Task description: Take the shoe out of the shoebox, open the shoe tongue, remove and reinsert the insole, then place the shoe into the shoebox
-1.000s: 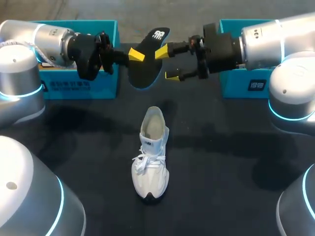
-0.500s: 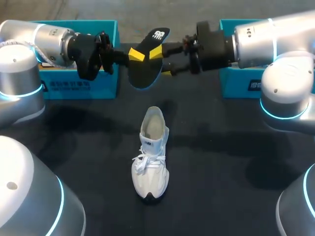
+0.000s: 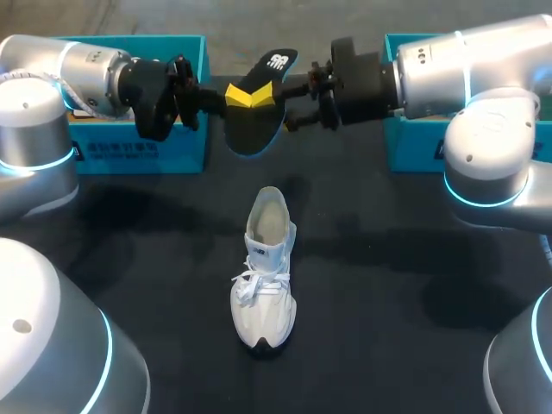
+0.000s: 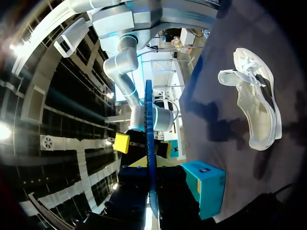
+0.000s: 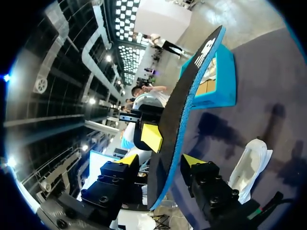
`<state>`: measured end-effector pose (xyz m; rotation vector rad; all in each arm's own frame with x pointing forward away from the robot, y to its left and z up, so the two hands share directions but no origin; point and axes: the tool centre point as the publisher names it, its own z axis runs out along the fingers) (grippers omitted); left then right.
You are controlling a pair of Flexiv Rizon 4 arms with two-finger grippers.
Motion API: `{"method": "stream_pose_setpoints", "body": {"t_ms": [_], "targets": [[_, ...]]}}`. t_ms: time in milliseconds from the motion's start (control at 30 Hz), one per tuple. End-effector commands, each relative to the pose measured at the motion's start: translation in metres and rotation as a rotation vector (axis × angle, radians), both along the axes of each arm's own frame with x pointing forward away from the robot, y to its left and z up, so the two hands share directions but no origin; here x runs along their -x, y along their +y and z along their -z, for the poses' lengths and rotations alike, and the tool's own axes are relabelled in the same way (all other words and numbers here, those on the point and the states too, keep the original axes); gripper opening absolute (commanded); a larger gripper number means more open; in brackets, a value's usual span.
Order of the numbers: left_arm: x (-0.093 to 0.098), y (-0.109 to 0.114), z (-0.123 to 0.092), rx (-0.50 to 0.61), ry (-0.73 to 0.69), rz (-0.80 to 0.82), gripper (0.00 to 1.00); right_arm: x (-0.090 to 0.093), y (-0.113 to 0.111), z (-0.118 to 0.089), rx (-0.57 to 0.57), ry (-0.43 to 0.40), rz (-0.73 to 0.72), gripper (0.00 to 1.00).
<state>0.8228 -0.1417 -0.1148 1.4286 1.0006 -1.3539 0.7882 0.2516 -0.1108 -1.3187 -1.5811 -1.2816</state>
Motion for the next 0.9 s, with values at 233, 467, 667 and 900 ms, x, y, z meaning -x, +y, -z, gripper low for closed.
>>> {"method": "stream_pose_setpoints", "body": {"t_ms": [233, 467, 667, 900], "targets": [[0.0008, -0.001, 0.0003, 0.001, -0.002, -0.003, 0.0, 0.003, 0.0036, -0.0019, 0.007, 0.006, 0.011, 0.45], [0.0008, -0.001, 0.0003, 0.001, -0.002, -0.003, 0.0, 0.0033, 0.0064, -0.0039, 0.009, 0.028, 0.007, 0.45], [0.0008, -0.001, 0.0003, 0.001, -0.002, -0.003, 0.0, 0.0039, 0.0077, -0.0039, 0.011, 0.039, 0.006, 0.4], [0.0008, -0.001, 0.0003, 0.001, -0.002, -0.003, 0.0, 0.0044, 0.0097, -0.0012, 0.007, 0.049, 0.005, 0.35]]}}
